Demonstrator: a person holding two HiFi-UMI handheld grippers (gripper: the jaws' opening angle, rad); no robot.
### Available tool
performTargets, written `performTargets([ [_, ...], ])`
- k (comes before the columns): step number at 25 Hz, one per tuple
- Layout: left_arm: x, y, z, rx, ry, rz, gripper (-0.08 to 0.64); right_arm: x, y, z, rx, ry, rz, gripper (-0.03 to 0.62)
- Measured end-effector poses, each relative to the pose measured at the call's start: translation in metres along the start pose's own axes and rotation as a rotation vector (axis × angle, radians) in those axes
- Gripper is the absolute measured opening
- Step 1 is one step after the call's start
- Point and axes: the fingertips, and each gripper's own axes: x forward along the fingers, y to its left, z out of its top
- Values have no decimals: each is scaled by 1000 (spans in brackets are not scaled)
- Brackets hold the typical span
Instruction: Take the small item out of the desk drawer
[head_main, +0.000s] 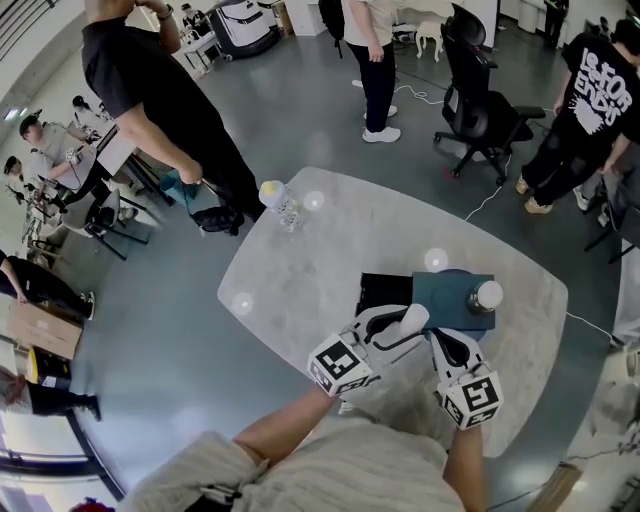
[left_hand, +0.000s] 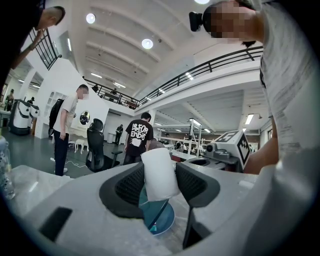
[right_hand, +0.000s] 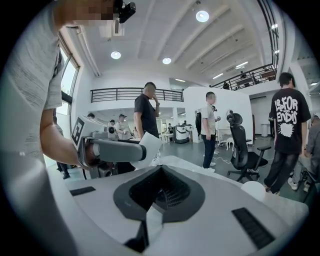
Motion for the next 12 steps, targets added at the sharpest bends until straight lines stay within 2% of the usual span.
performTargets([
  [12,3,3,-3,-6,7,-4,207,1,-2,-1,5,2,2,8],
])
